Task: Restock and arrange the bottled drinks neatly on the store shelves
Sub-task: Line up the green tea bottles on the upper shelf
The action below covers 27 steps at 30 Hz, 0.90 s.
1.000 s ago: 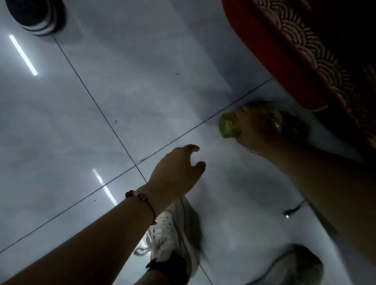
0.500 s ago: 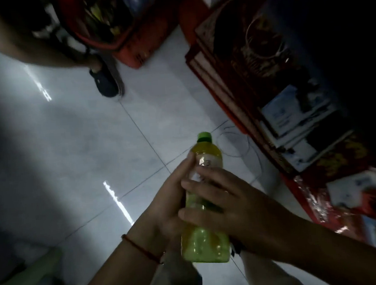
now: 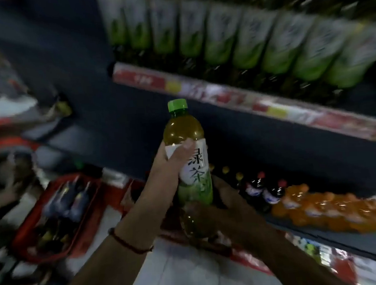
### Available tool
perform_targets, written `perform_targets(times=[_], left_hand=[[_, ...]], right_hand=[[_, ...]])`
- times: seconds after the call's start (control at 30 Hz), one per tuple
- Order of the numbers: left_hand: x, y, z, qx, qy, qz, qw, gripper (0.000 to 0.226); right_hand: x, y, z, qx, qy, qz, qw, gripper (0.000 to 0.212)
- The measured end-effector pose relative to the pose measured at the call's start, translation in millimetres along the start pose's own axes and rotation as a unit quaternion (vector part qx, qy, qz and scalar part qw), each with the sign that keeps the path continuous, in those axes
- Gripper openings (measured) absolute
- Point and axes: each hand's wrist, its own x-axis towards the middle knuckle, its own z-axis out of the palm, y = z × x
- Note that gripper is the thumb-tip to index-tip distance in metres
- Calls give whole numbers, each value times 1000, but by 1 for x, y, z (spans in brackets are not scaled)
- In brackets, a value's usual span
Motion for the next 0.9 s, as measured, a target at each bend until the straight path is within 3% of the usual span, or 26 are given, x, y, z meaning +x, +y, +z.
perform_targets(times=[0.17, 0.3, 0.37, 0.47, 0.57, 0.77, 0.9], left_hand=[[23, 74, 113, 139, -189, 165, 958, 45], [32, 118, 197, 247, -278, 276, 886, 48], [43, 130, 229, 355, -245, 354, 830, 63], [70, 141, 271, 542, -155, 435, 702, 78], [107, 143, 304, 624, -98, 472, 615, 81], [151, 133, 335, 707, -84, 449, 540, 80], [154, 128, 340, 708, -60, 443, 546, 74]], right_hand=[[-41, -70, -84, -22, 139, -153, 978, 58], [-73, -107, -162, -95, 269, -237, 929, 59], [-77, -113, -199, -105, 321, -258, 905, 54], [-68, -113, -256, -122, 382, -260, 878, 52], [-49, -110, -305, -134, 399, -243, 874, 53], [-20, -96, -357, -189, 355, -236, 884, 57], [-7, -84, -366, -193, 341, -243, 888, 63]])
